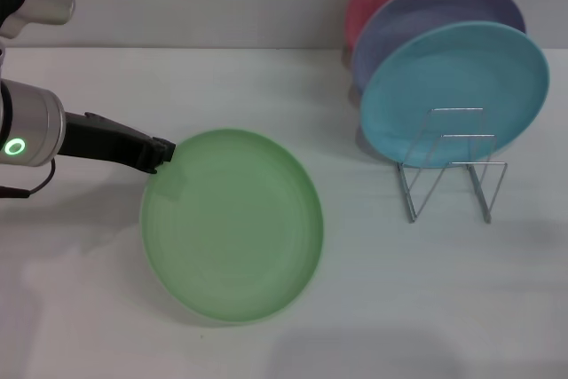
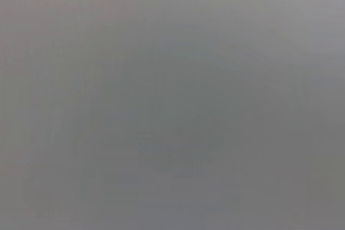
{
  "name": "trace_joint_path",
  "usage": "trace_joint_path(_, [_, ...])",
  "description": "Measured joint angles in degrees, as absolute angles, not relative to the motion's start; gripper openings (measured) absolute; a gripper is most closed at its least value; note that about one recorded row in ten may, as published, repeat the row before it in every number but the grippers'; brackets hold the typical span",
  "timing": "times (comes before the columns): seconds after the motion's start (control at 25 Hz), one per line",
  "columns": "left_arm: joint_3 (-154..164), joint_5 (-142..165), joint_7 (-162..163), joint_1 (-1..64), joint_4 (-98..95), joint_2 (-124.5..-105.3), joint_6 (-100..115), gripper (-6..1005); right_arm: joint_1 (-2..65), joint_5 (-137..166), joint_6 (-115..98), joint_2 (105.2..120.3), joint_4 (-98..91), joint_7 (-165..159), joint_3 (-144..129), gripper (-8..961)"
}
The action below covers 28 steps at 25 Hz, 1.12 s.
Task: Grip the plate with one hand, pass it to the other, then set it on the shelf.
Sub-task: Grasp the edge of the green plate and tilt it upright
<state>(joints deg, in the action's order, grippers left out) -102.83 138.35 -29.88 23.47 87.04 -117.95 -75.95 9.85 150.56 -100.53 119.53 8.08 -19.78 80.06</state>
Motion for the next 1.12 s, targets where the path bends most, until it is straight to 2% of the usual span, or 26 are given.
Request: trace_joint_path(1.12, [-101.79, 139.77, -31.66, 25.16, 78.91, -118.23, -72.35, 16, 9.78, 150.56, -100.64, 119.53, 8.09, -19.78, 79.70, 826])
